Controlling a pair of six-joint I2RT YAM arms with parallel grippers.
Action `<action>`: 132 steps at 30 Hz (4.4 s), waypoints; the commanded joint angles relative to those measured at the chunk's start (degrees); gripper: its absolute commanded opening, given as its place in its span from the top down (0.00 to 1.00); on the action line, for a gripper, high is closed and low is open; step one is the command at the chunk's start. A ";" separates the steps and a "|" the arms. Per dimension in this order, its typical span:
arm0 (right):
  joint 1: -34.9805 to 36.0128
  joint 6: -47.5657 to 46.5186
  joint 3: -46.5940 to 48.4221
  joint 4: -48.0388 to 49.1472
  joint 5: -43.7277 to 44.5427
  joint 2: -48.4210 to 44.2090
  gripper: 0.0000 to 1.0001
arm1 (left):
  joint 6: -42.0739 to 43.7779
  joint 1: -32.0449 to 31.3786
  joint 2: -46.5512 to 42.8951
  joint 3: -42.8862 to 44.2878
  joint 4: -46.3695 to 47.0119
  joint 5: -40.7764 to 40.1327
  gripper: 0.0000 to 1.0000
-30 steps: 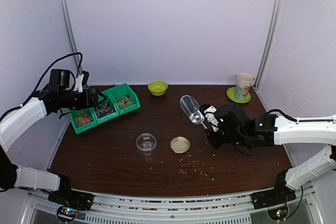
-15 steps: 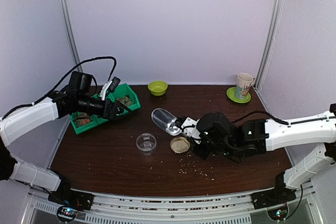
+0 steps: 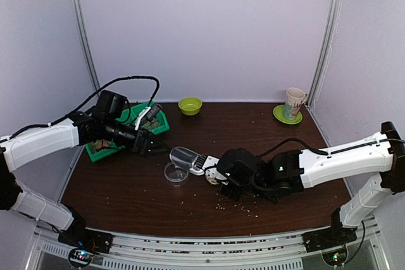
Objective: Pack the candies
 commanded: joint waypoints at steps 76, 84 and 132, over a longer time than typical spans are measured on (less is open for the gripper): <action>2.54 -17.62 -18.04 44.21 -7.16 -8.89 0.57 | -0.47 -2.65 4.38 1.44 4.42 8.92 1.00; 2.75 -18.07 -20.30 50.22 -2.93 -8.20 0.69 | -0.51 -2.63 4.47 1.46 4.42 8.99 1.00; 2.91 -22.45 -18.93 50.27 -3.36 -5.22 0.79 | -0.99 -2.64 5.21 1.36 5.12 10.06 1.00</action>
